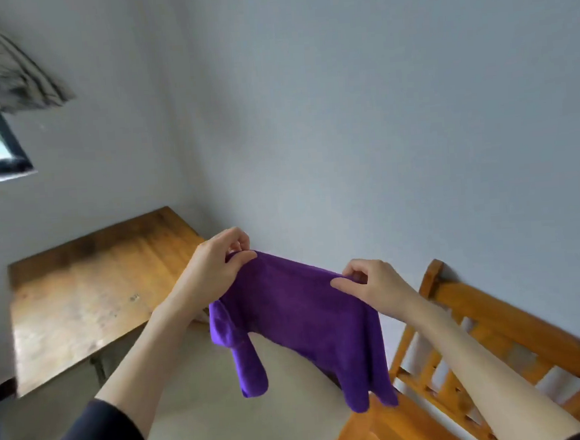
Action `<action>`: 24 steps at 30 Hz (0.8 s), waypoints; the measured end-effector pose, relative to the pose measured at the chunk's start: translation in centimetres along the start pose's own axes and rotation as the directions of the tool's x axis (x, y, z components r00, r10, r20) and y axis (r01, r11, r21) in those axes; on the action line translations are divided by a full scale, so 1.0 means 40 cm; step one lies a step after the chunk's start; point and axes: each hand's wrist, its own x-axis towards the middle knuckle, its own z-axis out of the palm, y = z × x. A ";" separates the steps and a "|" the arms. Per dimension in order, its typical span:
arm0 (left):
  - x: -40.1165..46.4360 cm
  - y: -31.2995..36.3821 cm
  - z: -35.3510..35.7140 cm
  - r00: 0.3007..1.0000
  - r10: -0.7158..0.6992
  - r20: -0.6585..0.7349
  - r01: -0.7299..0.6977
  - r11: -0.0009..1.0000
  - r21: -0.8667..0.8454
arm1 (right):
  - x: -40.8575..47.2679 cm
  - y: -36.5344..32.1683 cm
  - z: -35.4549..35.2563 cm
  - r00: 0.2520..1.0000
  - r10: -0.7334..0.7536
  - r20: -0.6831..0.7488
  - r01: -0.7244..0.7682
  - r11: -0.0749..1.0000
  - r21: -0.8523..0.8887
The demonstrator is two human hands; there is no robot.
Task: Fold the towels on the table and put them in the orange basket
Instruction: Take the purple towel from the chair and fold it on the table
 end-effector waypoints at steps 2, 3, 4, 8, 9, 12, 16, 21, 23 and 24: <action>-0.027 -0.075 -0.103 0.992 -0.027 -0.124 0.033 0.999 0.041 | 0.071 -0.073 0.064 0.997 -0.029 0.071 0.026 0.999 0.039; -0.041 -0.115 -0.152 0.984 -0.042 -0.173 0.053 0.997 0.057 | 0.105 -0.108 0.099 0.995 -0.044 0.089 0.039 0.998 0.055; -0.058 -0.155 -0.199 0.976 -0.063 -0.209 0.079 0.994 0.072 | 0.137 -0.144 0.137 0.993 -0.058 0.100 0.052 0.996 0.069; -0.134 -0.317 -0.370 0.931 -0.179 -0.317 0.226 0.967 0.117 | 0.256 -0.269 0.298 0.977 -0.117 0.180 0.096 0.988 0.120; -0.154 -0.354 -0.407 0.919 -0.202 -0.339 0.255 0.960 0.117 | 0.282 -0.295 0.338 0.967 -0.130 0.218 0.106 0.987 0.119; -0.209 -0.445 -0.496 0.894 -0.248 -0.373 0.316 0.939 0.133 | 0.357 -0.354 0.450 0.930 -0.140 0.339 0.134 0.990 0.042; -0.253 -0.549 -0.569 0.880 -0.305 -0.363 0.387 0.905 0.178 | 0.447 -0.412 0.581 0.912 -0.060 0.407 0.120 0.985 -0.123; -0.273 -0.679 -0.658 0.834 -0.384 -0.397 0.482 0.857 0.183 | 0.560 -0.469 0.684 0.978 -0.096 0.184 0.135 0.968 -0.210; -0.273 -0.726 -0.679 0.820 -0.398 -0.411 0.503 0.843 0.188 | 0.612 -0.474 0.709 0.973 -0.097 0.210 0.132 0.978 -0.160; -0.267 -0.747 -0.686 0.815 -0.401 -0.418 0.510 0.838 0.192 | 0.641 -0.474 0.719 0.963 -0.089 0.254 0.124 0.984 -0.125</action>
